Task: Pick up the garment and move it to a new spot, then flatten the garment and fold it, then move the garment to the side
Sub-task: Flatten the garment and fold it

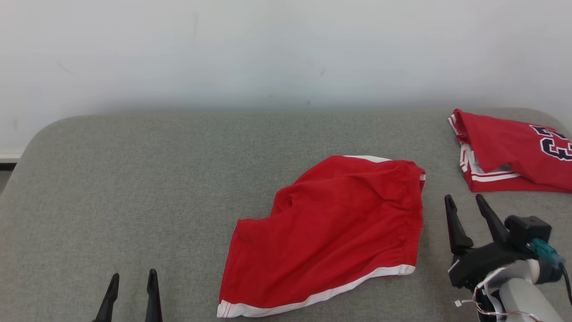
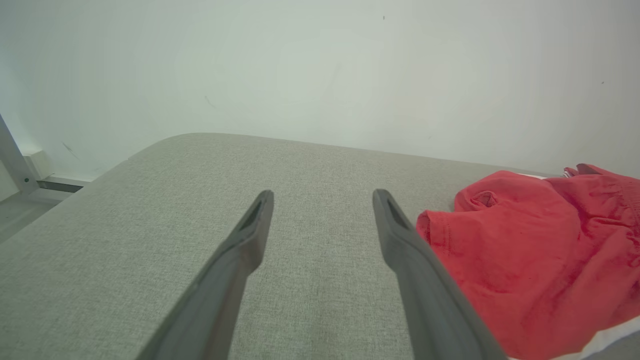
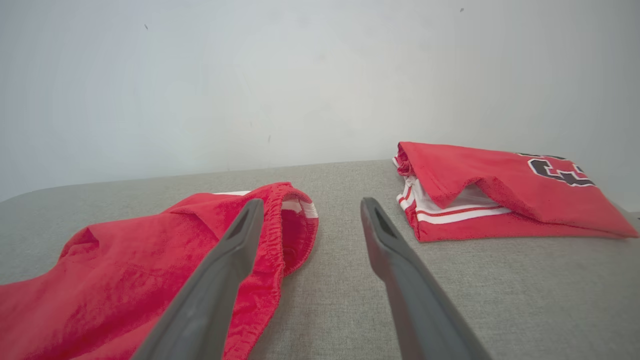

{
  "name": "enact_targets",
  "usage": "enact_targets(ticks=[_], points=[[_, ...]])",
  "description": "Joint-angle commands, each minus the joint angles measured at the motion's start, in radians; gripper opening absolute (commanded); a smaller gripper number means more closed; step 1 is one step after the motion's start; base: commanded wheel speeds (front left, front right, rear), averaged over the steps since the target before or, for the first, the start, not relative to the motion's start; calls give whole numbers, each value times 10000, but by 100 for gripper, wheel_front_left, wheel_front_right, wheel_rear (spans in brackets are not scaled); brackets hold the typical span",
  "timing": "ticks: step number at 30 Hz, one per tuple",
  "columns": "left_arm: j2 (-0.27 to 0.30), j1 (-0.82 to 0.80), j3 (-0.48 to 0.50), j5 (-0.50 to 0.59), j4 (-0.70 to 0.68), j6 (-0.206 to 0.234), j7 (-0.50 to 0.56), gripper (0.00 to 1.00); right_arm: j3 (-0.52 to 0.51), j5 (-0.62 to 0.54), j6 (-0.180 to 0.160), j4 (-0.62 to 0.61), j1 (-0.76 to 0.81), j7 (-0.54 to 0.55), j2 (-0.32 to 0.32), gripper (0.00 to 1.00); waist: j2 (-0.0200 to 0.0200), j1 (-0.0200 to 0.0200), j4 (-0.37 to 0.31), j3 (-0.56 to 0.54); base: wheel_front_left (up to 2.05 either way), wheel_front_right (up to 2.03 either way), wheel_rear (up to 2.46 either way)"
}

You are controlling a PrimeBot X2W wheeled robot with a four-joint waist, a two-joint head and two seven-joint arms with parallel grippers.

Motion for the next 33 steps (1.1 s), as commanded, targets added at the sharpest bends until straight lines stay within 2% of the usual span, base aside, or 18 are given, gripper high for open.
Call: enact_targets(ticks=[1,3,7,16,24,33], points=[[-6,125,52,12,-49,12,-29,100,-130,-129,-27,-255,249,-12,71,100,-1,0,-149,-129,0,0,0],[-8,156,117,85,-100,8,-29,100,-599,-446,-27,-1262,876,-12,281,100,-1,0,-206,-172,0,0,0],[-8,188,278,210,-197,2,-29,100,-1091,-811,-27,-2492,1738,-13,619,100,-1,0,-227,-225,0,0,0],[32,274,624,574,-343,-7,-29,100,-1627,-1308,-27,-4641,3581,-11,1434,100,-1,0,-78,-347,0,0,0],[183,367,734,903,-390,-14,-29,100,-1519,-1540,-27,-5304,4372,-11,1918,100,-1,0,-54,-430,0,0,0],[377,439,657,1242,-267,-4,-29,100,-1428,-1642,-27,-5075,4502,-11,1970,100,-1,0,13,-505,0,0,0]])
